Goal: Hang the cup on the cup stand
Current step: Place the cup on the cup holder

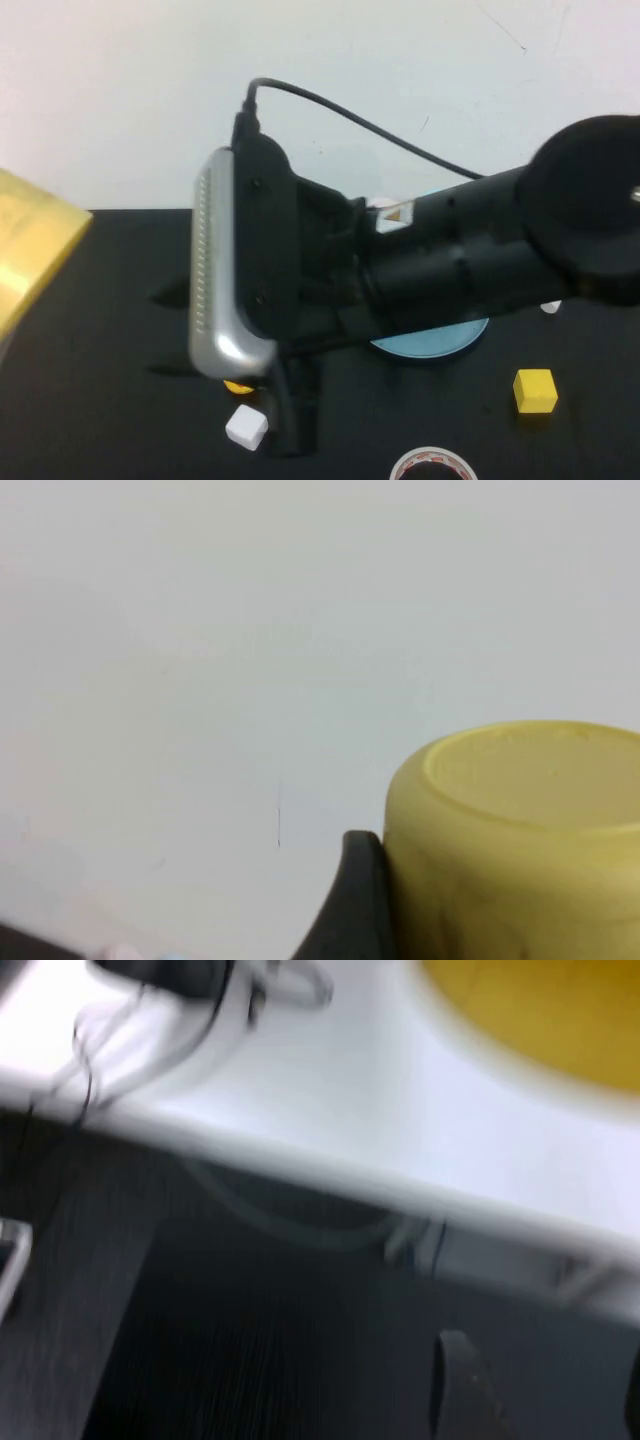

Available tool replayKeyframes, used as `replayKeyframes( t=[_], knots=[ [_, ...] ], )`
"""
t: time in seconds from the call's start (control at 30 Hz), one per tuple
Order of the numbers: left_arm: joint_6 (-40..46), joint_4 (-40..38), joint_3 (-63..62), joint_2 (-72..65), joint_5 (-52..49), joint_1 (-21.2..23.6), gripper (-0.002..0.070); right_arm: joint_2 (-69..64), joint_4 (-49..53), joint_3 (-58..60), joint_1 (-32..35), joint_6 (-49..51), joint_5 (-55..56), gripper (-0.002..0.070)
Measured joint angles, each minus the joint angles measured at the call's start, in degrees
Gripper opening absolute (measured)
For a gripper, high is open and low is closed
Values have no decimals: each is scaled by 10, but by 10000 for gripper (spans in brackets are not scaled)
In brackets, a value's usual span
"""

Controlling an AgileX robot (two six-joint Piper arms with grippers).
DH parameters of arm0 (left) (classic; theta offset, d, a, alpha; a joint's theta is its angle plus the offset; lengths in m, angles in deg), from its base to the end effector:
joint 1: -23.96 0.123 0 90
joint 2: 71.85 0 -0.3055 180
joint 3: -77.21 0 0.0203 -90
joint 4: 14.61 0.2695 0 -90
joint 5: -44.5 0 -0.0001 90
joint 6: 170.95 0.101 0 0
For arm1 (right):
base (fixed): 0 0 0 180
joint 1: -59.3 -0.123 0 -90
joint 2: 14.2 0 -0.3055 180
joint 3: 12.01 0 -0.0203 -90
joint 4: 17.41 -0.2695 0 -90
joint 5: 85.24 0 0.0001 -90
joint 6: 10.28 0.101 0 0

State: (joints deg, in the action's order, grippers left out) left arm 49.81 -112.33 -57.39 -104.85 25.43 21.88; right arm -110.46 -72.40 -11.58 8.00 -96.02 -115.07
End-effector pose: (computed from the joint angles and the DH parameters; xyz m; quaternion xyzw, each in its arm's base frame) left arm 0.0950 -0.0363 0.3870 -0.1664 0.5965 -0.4738 0.6261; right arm 0.2098 0.3278 0.3766 -0.6440 0.5268 0.2499 0.4953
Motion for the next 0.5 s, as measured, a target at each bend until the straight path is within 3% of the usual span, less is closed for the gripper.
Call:
replayKeyframes(
  t=[0.2,0.4,0.5],
  knots=[
    [87,0,-46,-36,-8,0,588,56,262,0,0,222,-118,267],
    [315,0,-99,-124,-50,0,587,111,511,0,0,441,-359,62],
    [424,0,-130,-189,-107,0,587,131,568,1,0,517,-401,22]
  ],
)
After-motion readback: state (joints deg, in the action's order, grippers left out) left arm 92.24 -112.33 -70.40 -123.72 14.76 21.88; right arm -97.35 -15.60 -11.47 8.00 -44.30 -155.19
